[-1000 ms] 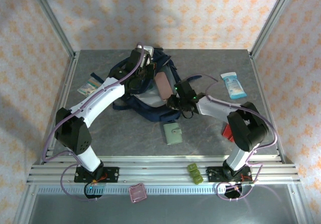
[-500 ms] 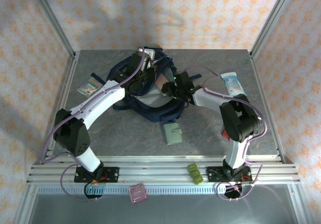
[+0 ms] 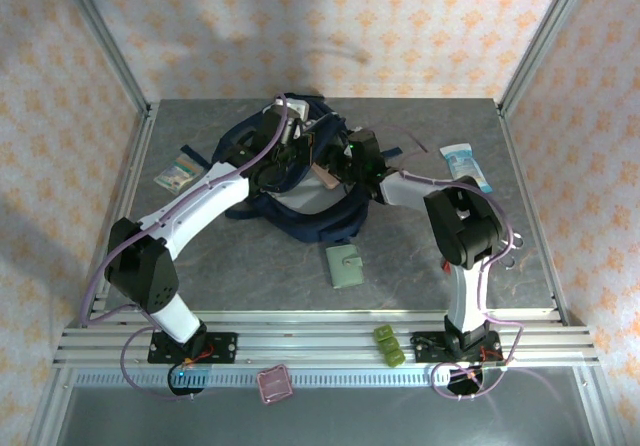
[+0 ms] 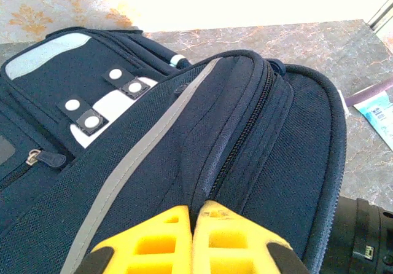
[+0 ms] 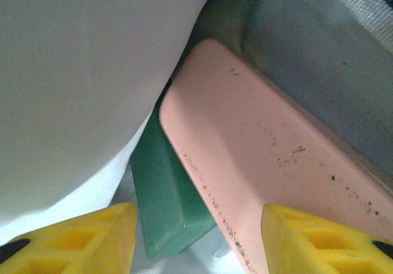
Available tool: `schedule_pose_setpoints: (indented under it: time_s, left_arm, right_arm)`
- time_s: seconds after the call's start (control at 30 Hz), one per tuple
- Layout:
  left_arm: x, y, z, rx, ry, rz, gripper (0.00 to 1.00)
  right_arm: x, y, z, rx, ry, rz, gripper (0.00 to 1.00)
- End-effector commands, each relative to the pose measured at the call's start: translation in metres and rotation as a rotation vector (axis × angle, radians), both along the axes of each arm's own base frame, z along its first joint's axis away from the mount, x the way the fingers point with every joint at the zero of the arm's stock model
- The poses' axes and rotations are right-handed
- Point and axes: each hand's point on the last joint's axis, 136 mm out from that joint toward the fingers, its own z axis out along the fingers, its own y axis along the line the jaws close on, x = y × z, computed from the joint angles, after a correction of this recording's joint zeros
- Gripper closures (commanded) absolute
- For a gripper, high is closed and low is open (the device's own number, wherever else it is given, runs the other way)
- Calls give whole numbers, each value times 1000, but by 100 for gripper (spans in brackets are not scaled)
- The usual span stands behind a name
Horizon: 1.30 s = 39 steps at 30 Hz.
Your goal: Pack the student bag
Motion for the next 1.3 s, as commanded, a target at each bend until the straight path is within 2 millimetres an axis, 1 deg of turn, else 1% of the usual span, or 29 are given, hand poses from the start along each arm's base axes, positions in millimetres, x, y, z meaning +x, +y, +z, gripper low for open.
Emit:
schedule_pose_setpoints:
  time_s: [0.0,0.1,0.27,0.33,0.4,0.47,0.53,0.63,0.7,0.8,0.87,0.93,1.0,1.07,1.13,1.27]
  left_arm:
    - [-4,-7,53,-96,-137,-8,100]
    - [-5,-5,52,-91,-138,-3,100]
    - [-7,-5,55,-96,-142,-5,100]
    - [-7,-5,57,-101,-148,-6,100]
    - [-7,-8,56,-106,-143,-13,100]
    - [-7,-10,55,-110,-135,-21,100]
    - [-7,-12,54,-117,-131,-26,100]
    - [-9,-14,56,-128,-135,-29,100]
    - [-10,-17,57,-138,-135,-35,100]
    - [-11,-21,56,-144,-130,-40,100]
    - [-11,-23,52,-143,-123,-44,100]
    - [-11,-25,50,-143,-118,-44,100]
    - [-9,-24,48,-138,-117,-35,100]
    - [-7,-23,46,-133,-118,-25,100]
    - [-5,-23,45,-135,-118,-15,100]
    - [4,-26,40,-153,-103,11,100]
  right_arm:
    - [-10,-10,24,-28,-35,-29,43]
    - [-24,-28,22,-88,-8,-65,42]
    - [-49,-49,-1,-114,52,-110,36]
    - [-55,-51,-10,-109,76,-108,35]
    - [-55,-47,-16,-95,89,-99,35]
    - [-49,-43,-18,-88,86,-95,35]
    - [-37,-35,-18,-86,79,-84,36]
    - [-12,-17,-12,-79,64,-61,37]
    - [8,-1,-7,-45,49,-40,38]
    - [29,20,-1,22,26,-11,39]
    - [36,31,0,69,17,15,41]
    - [36,33,-4,78,33,14,44]
    - [27,26,-9,60,44,8,44]
    - [13,13,-12,21,51,-3,44]
    - [-7,-1,-11,-19,59,-5,41]
    - [-57,-37,-5,-88,42,-13,39]
